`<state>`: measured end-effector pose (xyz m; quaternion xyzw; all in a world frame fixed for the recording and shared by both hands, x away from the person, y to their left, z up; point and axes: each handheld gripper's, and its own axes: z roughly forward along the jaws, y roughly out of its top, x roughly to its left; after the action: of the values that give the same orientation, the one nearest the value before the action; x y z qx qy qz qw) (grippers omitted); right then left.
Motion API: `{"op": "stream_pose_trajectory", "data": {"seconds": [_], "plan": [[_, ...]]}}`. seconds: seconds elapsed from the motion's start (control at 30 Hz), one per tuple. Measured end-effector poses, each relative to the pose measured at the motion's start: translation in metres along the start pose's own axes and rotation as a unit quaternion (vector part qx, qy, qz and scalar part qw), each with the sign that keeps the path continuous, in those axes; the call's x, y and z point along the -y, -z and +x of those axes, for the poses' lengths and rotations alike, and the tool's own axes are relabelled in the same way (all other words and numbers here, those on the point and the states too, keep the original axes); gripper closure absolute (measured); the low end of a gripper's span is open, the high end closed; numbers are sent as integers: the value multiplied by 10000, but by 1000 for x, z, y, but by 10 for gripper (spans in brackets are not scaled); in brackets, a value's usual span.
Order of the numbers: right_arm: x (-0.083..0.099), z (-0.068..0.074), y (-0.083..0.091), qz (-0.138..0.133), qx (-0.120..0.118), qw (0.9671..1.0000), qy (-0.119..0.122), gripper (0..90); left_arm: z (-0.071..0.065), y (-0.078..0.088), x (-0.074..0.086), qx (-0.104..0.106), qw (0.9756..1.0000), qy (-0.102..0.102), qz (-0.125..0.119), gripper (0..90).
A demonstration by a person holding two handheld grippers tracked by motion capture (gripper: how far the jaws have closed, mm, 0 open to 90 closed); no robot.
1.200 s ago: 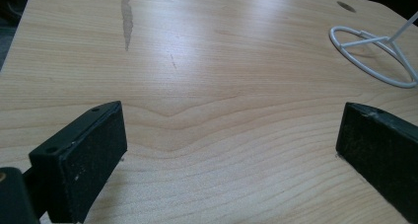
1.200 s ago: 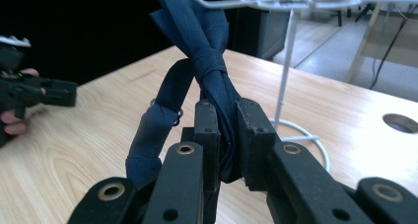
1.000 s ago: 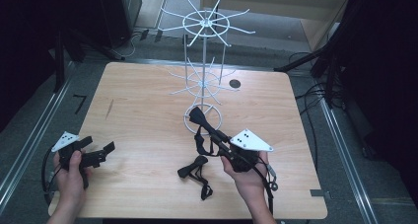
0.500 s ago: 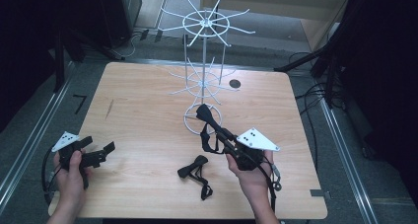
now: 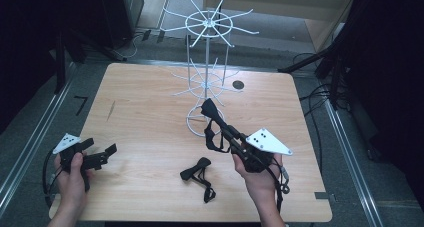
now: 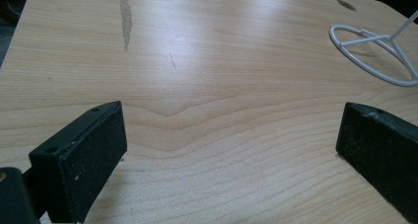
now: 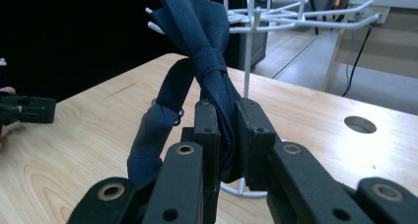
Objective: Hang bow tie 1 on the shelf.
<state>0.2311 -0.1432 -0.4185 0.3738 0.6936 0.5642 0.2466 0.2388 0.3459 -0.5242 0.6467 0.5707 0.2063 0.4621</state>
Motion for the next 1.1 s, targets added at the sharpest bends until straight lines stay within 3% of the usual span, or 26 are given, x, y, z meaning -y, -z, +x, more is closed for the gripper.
{"op": "stream_pose_trajectory", "data": {"seconds": [0.3, 0.37, 0.53, 1.1], "plan": [[-8, -3, 4, -186, 1, 9998, -30, 810, -1, 0, 0, 27, 10000, -72, -9, 0], [-10, -3, 5, -224, 10, 9997, -42, 810, -4, 2, 1, 69, 9997, -210, -107, 0], [-15, -6, 3, -344, -5, 9994, -71, 810, -5, 6, 4, 170, 9992, -213, -284, 0], [-26, -22, -4, -602, 68, 9978, -270, 808, -14, 21, 15, 110, 9988, -444, -162, 0]]}}
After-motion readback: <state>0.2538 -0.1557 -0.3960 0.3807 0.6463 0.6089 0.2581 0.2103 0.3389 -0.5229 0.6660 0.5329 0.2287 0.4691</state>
